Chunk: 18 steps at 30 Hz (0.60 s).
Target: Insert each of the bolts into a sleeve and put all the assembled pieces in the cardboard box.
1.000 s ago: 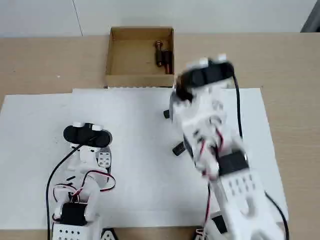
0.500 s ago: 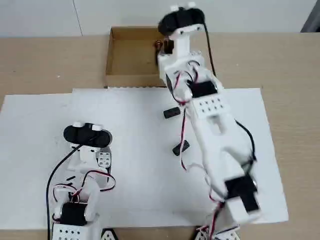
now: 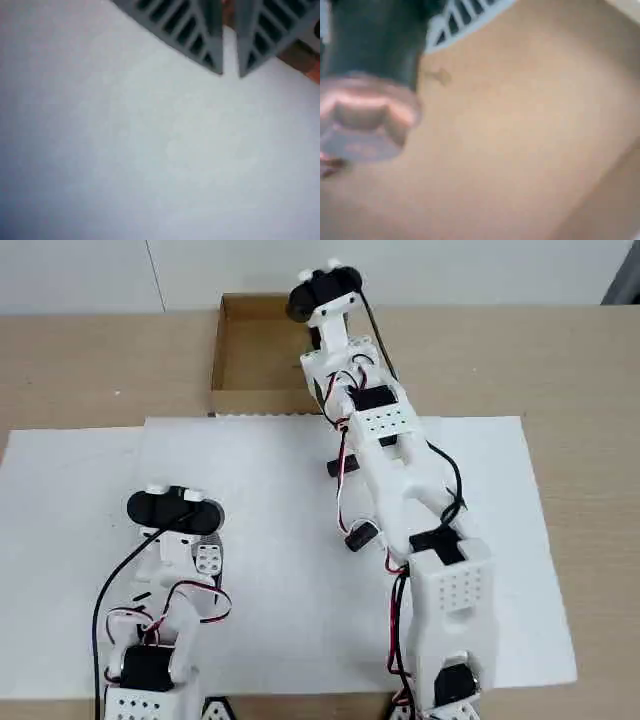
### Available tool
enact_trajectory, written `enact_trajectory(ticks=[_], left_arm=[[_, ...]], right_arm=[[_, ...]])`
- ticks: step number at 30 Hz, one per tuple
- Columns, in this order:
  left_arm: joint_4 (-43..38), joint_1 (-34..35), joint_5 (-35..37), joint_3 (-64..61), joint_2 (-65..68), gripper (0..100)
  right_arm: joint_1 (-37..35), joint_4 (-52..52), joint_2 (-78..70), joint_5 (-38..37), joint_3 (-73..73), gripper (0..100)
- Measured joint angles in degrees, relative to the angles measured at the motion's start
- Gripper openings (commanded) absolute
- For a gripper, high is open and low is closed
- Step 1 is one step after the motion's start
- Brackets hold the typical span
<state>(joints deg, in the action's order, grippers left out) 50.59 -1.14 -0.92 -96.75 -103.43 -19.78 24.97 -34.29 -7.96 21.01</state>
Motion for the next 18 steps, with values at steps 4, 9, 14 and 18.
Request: enact_trajectory(ticks=[4, 9, 14, 18], left_arm=[[0.0, 0.0, 0.0, 0.0, 0.0, 1], [0.0, 0.0, 0.0, 0.0, 0.0, 1], [0.0, 0.0, 0.0, 0.0, 0.0, 1], [0.0, 0.0, 0.1, 0.0, 0.0, 1]], right_arm=[[-1.2, 1.9, -2.4, -1.6, 2.5, 0.5], [-1.3, 1.9, -2.5, -1.6, 2.5, 5.4], [-1.4, 4.2, -2.7, -1.6, 2.5, 18.4], [-1.8, 6.5, -2.7, -1.6, 3.2, 15.8]])
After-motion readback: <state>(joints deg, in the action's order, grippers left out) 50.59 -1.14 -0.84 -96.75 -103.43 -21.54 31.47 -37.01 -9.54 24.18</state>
